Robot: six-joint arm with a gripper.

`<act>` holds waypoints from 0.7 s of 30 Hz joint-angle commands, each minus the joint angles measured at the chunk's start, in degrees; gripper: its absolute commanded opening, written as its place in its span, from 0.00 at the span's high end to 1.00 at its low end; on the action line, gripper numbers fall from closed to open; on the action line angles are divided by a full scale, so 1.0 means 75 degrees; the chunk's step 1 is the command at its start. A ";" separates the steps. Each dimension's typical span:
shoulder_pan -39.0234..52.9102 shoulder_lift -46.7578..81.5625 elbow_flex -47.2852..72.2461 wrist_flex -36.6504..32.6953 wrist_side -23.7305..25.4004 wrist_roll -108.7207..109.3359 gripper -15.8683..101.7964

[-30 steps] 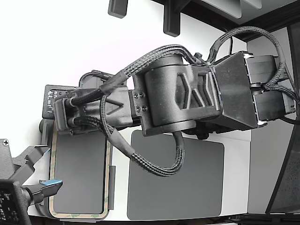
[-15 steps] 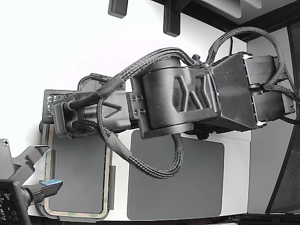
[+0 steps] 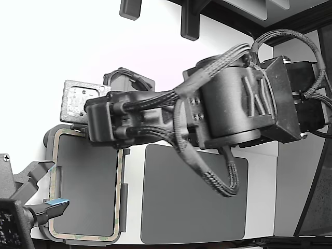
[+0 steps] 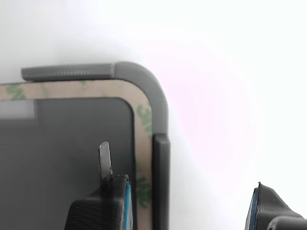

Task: Move top rectangular frame to the holder.

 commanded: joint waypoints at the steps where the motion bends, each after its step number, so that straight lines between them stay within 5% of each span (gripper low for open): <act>1: -0.0129 0.0750 0.0000 0.0070 0.0199 0.0504 0.02; 9: -0.0715 0.2648 0.1172 -0.0187 0.0633 0.0598 0.02; 12: -0.1125 0.3961 0.2742 -0.1055 0.0949 0.0434 0.02; 21: -0.2590 0.7980 0.7992 -0.3996 -0.0586 -0.1336 0.02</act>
